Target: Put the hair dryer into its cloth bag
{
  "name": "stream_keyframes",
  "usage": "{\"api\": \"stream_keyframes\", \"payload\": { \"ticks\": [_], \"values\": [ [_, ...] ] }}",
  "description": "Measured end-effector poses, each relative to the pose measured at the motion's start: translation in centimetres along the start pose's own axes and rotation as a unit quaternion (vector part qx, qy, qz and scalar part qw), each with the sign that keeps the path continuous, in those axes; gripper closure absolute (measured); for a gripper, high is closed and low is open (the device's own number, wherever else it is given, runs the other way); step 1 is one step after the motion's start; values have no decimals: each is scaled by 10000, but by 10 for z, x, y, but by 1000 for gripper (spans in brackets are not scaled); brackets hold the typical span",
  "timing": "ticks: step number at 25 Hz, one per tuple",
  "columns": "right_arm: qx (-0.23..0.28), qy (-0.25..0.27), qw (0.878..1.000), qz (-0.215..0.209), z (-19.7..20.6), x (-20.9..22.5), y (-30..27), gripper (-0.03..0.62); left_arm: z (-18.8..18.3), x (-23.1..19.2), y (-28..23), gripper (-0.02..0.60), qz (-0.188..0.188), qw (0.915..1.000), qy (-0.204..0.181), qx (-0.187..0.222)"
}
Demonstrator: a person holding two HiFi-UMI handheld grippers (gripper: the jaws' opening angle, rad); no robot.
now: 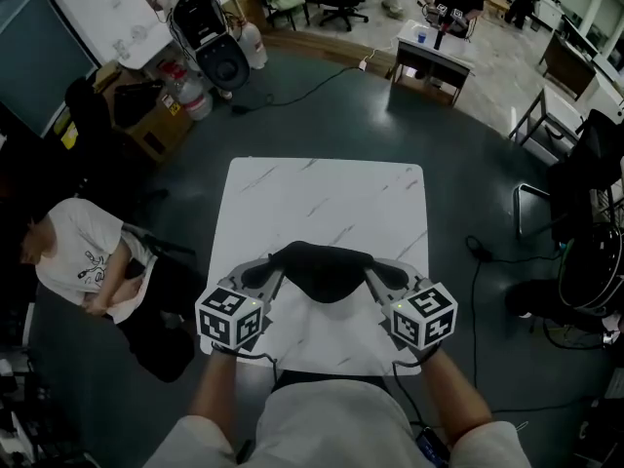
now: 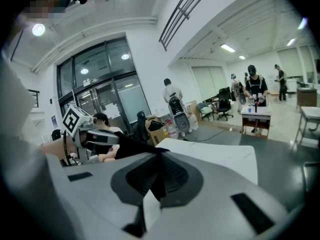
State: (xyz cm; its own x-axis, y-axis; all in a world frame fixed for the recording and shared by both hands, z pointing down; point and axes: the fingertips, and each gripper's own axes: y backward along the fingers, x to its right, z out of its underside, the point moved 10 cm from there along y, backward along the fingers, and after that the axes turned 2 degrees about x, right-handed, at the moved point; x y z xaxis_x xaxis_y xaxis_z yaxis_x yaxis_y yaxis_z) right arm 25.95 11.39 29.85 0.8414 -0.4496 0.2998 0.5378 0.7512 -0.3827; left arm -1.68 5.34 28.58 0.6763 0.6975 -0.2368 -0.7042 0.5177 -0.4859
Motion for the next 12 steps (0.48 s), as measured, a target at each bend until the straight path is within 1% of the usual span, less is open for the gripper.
{"api": "stream_keyframes", "payload": {
  "ticks": [3,7,12],
  "values": [
    [-15,128,9999,-19,-20,23,-11,572,-21,-10,-21,569,38,10000,-32,44],
    [-12,161,9999,4,-46,61,-32,572,-53,-26,-59,569,103,9999,0,91],
    [108,350,9993,104,-74,97,-48,572,-89,-34,-91,569,-163,9993,-293,186]
  ]
}}
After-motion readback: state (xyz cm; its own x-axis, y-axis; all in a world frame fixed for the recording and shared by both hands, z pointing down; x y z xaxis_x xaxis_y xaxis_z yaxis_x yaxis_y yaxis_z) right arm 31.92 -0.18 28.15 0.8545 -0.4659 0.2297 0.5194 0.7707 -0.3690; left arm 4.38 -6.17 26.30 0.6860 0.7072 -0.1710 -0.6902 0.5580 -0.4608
